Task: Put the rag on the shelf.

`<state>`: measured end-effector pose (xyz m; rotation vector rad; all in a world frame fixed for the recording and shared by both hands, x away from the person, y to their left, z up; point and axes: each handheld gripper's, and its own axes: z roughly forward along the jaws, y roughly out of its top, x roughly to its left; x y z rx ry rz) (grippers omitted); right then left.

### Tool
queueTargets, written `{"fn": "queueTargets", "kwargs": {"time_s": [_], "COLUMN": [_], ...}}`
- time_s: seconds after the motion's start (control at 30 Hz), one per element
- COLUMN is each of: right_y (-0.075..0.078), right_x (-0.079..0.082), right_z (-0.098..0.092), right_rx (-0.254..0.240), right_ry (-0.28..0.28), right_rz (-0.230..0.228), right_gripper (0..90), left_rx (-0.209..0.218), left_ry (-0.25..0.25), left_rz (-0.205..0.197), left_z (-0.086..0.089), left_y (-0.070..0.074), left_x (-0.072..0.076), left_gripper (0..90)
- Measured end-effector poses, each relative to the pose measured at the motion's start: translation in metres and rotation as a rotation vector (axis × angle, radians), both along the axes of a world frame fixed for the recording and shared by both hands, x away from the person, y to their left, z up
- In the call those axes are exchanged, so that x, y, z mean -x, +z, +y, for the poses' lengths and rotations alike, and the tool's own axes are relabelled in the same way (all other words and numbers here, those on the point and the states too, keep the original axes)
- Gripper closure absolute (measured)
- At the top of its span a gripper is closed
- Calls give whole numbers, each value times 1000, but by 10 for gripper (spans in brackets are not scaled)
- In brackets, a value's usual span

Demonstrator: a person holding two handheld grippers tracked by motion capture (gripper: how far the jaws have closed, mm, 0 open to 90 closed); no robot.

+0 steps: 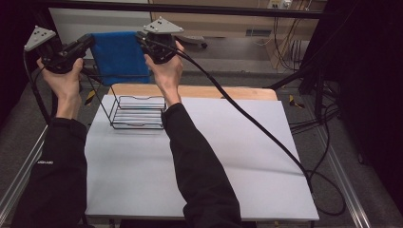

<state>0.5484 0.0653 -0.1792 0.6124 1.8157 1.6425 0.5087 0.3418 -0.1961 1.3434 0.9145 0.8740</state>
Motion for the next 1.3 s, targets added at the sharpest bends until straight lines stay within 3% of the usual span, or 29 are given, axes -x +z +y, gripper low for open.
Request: {"fn": "queueTargets", "kwargs": {"time_s": [0.5, 0.87, 1.17, 1.3], "right_y": [-24, -24, -23, -24], "right_x": [14, 29, 39, 43], "right_z": [-1, -1, -1, -1], "right_rx": [23, 59, 104, 122], "right_ry": [43, 75, 96, 101], "right_rz": [53, 30, 43, 55], "right_gripper": [866, 863, 859, 858], "left_rx": [-17, -27, -51, -62], "left_ry": [-59, -92, -99, -96], "left_rz": [48, 55, 65, 91], "left_z": [10, 17, 18, 18], "left_y": [-28, -28, -28, -30], "left_x": [20, 31, 43, 46], "left_gripper": [852, 850, 848, 844]}}
